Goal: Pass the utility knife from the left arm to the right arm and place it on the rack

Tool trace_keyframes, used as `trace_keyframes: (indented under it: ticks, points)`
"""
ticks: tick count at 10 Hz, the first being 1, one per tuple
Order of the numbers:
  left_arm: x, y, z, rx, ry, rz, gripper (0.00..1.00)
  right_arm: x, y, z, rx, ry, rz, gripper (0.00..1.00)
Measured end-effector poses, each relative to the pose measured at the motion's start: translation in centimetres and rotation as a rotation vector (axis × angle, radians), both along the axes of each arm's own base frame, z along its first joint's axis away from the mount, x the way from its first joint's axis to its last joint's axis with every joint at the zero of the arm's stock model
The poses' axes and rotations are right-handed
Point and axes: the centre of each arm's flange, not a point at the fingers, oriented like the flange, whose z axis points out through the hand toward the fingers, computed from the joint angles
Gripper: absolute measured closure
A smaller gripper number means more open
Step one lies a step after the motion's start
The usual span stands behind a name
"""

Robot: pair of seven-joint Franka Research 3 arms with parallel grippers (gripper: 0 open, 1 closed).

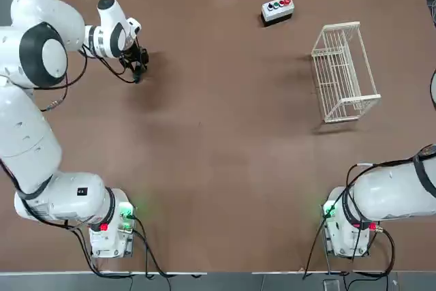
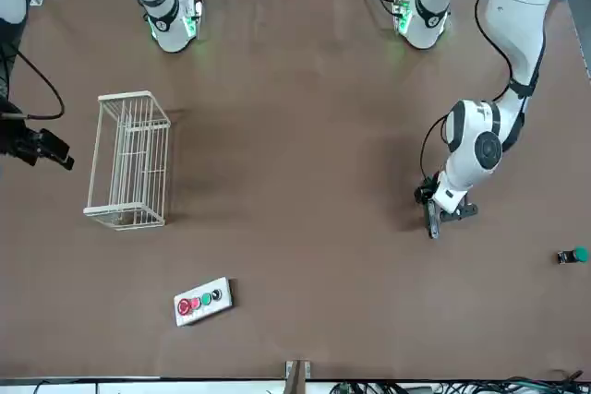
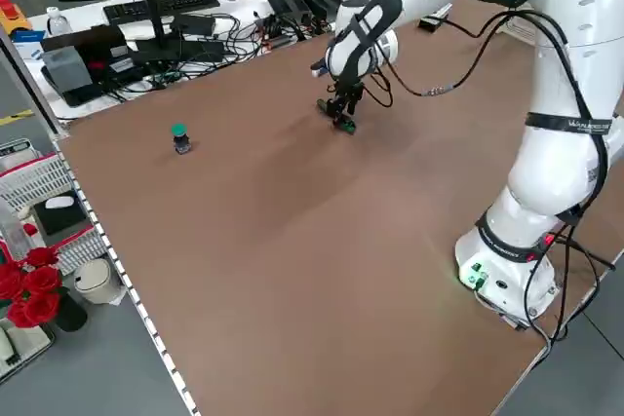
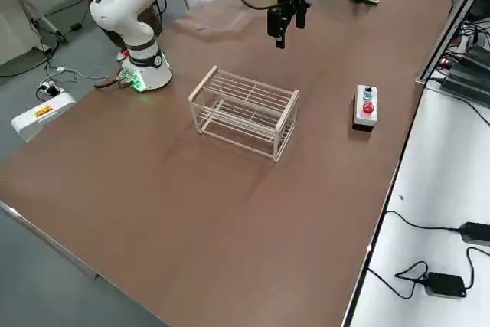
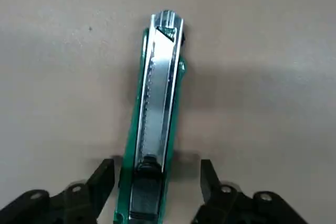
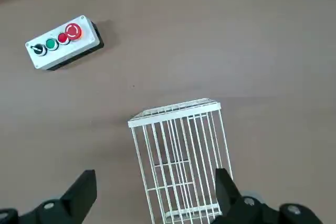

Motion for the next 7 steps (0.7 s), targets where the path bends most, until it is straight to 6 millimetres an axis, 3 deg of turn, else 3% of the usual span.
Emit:
trace_keyframes:
  ticks: [4, 7]
  points:
    - [1.2, 0.3, 1.0, 0.007, -0.033, -0.006, 0.26, -0.1, 0.8, 0.7, 0.0, -0.004, 0.014, 0.0]
    - [1.8, 0.4, 0.5, 0.019, -0.037, -0.022, 0.3, -0.7, 1.0, 1.9, 0.002, 0.002, 0.019, 0.0]
